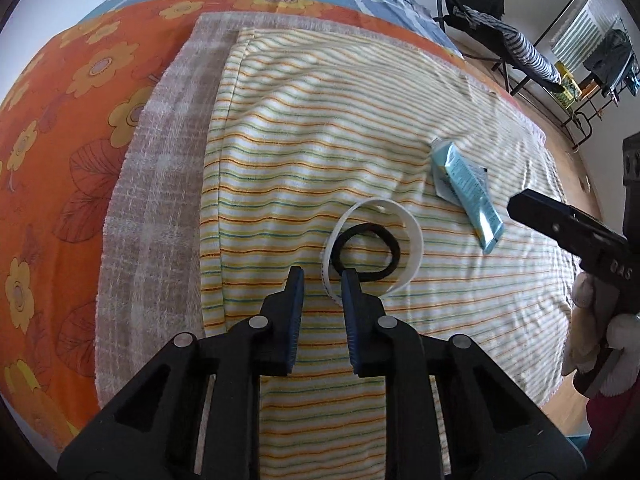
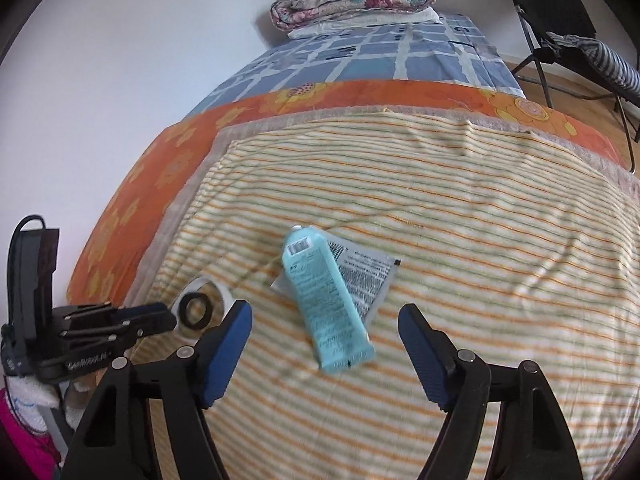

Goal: Collect trash
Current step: 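Grasp the white hair band with the left tool while the right tool grasps the light-blue tube, then carry the white band and light-blue tube in both tools over the basket, then open both tools to drop the band and tube into the basket, then move both open tools back over the blanket toward the hair tie and label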

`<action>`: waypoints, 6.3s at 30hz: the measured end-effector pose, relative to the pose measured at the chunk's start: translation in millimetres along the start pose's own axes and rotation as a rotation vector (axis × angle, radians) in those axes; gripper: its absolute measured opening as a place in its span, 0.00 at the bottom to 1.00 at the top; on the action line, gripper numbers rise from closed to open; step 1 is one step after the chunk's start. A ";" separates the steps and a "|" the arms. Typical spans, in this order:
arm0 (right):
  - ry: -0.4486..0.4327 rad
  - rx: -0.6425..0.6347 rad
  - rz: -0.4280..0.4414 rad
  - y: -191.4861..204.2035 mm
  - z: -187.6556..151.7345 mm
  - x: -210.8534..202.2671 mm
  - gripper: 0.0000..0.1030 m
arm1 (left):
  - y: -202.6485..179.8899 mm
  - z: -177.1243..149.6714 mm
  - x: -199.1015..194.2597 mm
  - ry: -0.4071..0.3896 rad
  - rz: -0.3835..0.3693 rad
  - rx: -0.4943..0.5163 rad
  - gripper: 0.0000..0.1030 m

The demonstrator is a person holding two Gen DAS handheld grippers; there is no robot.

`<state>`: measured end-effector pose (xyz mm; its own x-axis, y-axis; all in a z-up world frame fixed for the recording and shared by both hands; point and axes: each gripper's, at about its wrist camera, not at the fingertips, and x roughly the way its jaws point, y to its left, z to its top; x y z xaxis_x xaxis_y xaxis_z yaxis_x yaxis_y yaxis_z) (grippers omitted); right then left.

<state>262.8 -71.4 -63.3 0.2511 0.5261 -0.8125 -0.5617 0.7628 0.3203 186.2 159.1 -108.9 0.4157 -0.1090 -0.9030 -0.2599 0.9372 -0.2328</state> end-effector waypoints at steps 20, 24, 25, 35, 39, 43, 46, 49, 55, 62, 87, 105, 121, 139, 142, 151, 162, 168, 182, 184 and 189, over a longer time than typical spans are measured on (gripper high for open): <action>-0.018 -0.122 -0.146 16.0 8.2 47.2 0.70 | -11.6 -2.2 6.7 -0.007 0.026 0.075 0.03; -0.026 -0.139 -0.175 15.5 10.0 47.6 0.47 | -13.0 -4.0 5.5 -0.009 0.026 0.087 0.03; -0.025 -0.150 -0.185 15.8 10.0 47.1 0.44 | -13.7 -5.4 5.0 -0.009 0.028 0.092 0.03; 0.019 -0.202 -0.167 14.7 -9.3 31.2 0.36 | -26.3 -24.3 0.0 0.006 0.021 0.146 0.02; 0.029 -0.200 -0.156 14.8 -19.5 20.6 0.36 | -32.1 -32.9 -4.3 0.009 0.019 0.170 0.02; 0.023 -0.207 -0.157 16.5 -27.1 7.5 0.36 | -31.9 -37.7 -13.1 -0.002 0.013 0.168 0.01; 0.017 -0.196 -0.137 17.2 -32.3 -3.9 0.36 | -28.4 -38.8 -26.3 -0.030 0.003 0.154 0.01; 0.010 -0.203 -0.129 19.7 -38.2 -15.8 0.36 | -25.8 -37.6 -39.9 -0.057 -0.012 0.135 0.01; 0.006 -0.198 -0.110 21.6 -50.5 -35.6 0.36 | -29.9 -39.3 -54.8 -0.080 -0.017 0.141 0.01; -0.019 -0.184 -0.077 21.9 -65.0 -70.6 0.36 | -43.7 -53.0 -76.5 -0.103 -0.038 0.164 0.01; -0.029 -0.170 -0.011 42.5 -167.9 -156.6 0.36 | -123.7 -161.4 -121.1 -0.124 -0.069 0.388 0.01; 0.039 -0.121 0.013 41.8 -247.1 -155.3 0.36 | -130.6 -222.1 -95.8 -0.032 -0.072 0.454 0.01; 0.124 -0.135 0.017 45.0 -283.8 -135.8 0.37 | -135.5 -258.5 -67.6 0.061 -0.075 0.472 0.01; 0.171 -0.123 0.009 41.0 -292.1 -123.8 0.38 | -140.4 -266.3 -56.1 0.102 -0.078 0.484 0.02; 0.173 -0.119 0.006 40.6 -291.6 -122.6 0.40 | -140.3 -266.9 -54.3 0.108 -0.075 0.486 0.05; 0.154 -0.117 -0.025 40.4 -289.2 -126.6 0.59 | -139.3 -266.8 -53.8 0.096 -0.060 0.478 0.41; 0.119 -0.127 -0.060 44.0 -283.6 -133.2 0.80 | -133.6 -259.3 -56.5 0.088 -0.046 0.452 0.42; 0.104 -0.124 -0.073 44.3 -279.8 -136.5 0.83 | -128.5 -252.8 -60.4 0.080 -0.048 0.436 0.42; 0.086 -0.118 -0.095 40.5 -264.5 -141.2 0.90 | -119.8 -223.3 -72.0 0.026 -0.047 0.407 0.42; 0.089 -0.116 -0.080 40.2 -260.0 -141.4 0.91 | -118.4 -215.1 -74.1 0.015 -0.052 0.399 0.42; 0.083 -0.118 -0.073 40.2 -246.2 -142.2 0.99 | -113.3 -190.0 -80.3 -0.015 -0.073 0.378 0.42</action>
<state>10.4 -208.1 -54.8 0.2314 0.4339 -0.8707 -0.6341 0.7461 0.2032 16.6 -1.3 -78.6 0.4344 -0.1774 -0.8831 0.1096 0.9835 -0.1436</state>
